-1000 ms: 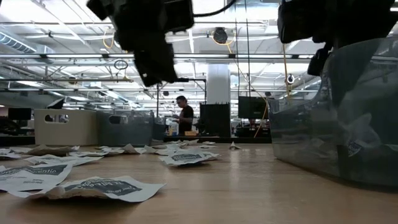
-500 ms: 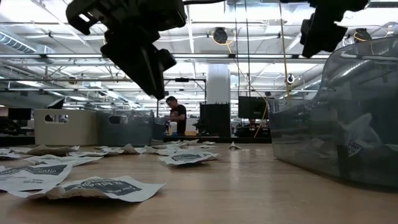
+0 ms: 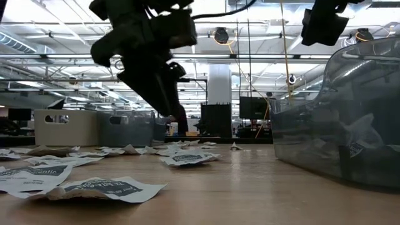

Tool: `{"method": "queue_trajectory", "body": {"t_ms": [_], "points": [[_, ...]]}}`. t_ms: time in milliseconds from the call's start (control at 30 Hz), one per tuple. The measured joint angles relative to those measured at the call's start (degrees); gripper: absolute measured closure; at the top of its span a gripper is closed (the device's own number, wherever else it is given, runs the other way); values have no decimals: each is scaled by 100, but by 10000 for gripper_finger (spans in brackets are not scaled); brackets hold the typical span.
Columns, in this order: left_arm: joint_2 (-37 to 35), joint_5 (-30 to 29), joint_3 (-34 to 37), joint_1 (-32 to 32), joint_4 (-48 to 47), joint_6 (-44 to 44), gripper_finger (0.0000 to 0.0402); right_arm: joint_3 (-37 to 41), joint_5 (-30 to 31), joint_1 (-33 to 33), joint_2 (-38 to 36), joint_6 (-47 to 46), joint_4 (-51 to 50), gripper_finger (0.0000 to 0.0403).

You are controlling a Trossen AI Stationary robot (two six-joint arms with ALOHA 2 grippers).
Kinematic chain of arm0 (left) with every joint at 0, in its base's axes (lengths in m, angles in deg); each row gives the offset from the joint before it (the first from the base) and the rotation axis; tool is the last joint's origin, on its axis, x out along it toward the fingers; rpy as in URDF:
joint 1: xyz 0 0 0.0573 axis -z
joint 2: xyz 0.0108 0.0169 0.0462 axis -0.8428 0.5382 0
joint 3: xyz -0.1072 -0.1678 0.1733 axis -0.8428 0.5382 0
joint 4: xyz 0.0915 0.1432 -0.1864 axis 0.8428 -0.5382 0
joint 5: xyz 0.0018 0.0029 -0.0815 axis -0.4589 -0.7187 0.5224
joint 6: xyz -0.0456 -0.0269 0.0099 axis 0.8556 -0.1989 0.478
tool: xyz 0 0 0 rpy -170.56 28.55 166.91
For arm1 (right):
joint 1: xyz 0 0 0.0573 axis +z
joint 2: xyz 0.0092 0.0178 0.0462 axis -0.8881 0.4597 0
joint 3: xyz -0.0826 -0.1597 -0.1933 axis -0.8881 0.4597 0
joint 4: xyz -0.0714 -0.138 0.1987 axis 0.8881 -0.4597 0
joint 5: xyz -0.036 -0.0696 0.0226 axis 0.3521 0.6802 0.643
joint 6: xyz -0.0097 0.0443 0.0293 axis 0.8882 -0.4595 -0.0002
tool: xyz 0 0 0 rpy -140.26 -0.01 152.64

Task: Pick & Place First Aid Supplies
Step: Put the white alcohol pad into the bottom black bin

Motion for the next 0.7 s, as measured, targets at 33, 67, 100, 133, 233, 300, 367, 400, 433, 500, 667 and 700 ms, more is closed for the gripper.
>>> {"method": "queue_trajectory", "body": {"t_ms": [33, 67, 100, 133, 233, 300, 367, 400, 433, 500, 667, 700], "points": [[42, -2, 0, -1, 6, -21, 207, 0, 4, 0, 0, -1, -9, 215], [103, -4, 0, -1, 25, -55, 200, 0, 4, 0, 0, 1, -1, 216], [160, -4, 0, 1, 131, -67, 196, 0, 6, -1, 0, 18, 11, 216], [205, -4, 0, 1, 189, -76, 192, 0, 6, 0, 0, 64, 15, 216], [376, 2, 0, -6, 286, -88, 189, 0, 9, -1, 0, 106, 36, 216], [509, -1, -1, -19, 261, -90, 188, 0, 9, 0, 0, 106, 66, 218], [666, 3, 0, -51, 252, -89, 188, 0, 9, -1, 0, 121, 156, 220], [716, 5, 0, -61, 247, -89, 188, 0, 9, 0, 0, 130, 187, 221], [785, 16, 0, -84, 199, -87, 188, 0, 9, -1, 0, 129, 200, 221], [878, 138, -10, -130, 204, -77, 188, 0, 9, -1, 0, 129, 238, 222], [883, 283, -11, -161, 216, -95, 197, -2, 10, -1, 0, 130, 288, 223], [865, 286, -10, -161, 219, -93, 205, -2, 11, -2, 0, 130, 283, 223]]}}
